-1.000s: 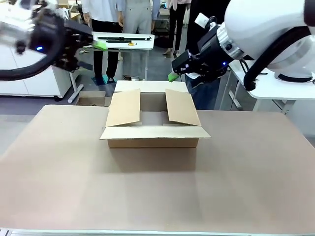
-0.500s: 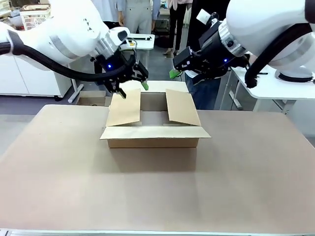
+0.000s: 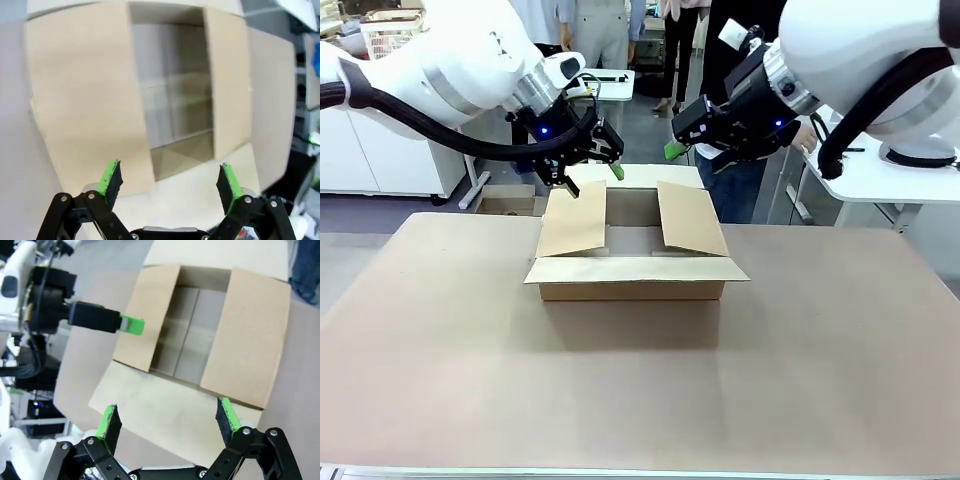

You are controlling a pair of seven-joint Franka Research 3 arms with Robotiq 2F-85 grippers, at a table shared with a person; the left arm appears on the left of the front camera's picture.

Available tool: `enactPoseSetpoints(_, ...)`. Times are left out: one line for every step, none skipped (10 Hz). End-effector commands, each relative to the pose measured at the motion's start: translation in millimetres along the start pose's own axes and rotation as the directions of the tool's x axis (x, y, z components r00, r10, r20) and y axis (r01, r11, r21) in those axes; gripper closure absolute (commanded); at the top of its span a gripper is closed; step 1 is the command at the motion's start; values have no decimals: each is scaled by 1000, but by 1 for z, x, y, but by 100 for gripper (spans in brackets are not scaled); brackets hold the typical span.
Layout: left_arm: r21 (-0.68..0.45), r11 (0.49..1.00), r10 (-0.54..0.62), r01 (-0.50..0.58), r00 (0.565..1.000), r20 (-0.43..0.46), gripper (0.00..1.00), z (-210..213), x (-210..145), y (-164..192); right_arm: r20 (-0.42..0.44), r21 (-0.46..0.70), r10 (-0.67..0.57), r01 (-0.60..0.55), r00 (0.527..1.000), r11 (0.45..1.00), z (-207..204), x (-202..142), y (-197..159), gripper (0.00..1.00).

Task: Pack the gift set into the box.
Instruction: Place both hands on the side flaps of the Package Box and spread them outward.

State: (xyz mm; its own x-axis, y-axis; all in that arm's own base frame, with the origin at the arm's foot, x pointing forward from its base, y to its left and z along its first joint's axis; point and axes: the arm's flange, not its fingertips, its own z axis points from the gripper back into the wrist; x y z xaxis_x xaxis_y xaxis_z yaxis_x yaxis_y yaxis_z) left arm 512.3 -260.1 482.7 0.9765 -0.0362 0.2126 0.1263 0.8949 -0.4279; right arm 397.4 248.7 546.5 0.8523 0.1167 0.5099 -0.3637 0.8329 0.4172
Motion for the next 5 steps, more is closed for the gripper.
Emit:
enactPoseSetpoints(191, 980, 64, -56, 997, -37, 0, -22, 14, -28, 6, -11, -17, 17, 1000, 1000, 1, 1, 1, 0)
enactPoseSetpoints(290, 955, 82, -65, 996, -47, 0, -32, 26, -45, 6, -11, -17, 17, 1000, 1000, 1, 1, 1, 0)
enactPoseSetpoints(387, 919, 106, -73, 992, -65, 0, -41, 35, -57, 6, -11, -17, 17, 1000, 1000, 1, 1, 1, 0)
enactPoseSetpoints(415, 908, 105, -57, 990, -94, 0, -50, 40, -63, 6, -11, -17, 17, 1000, 1000, 1, 1, 1, 0)
enactPoseSetpoints(470, 880, 137, -72, 985, -106, 0, -62, 42, -64, 6, -11, -17, 17, 1000, 1000, 1, 1, 1, 0)
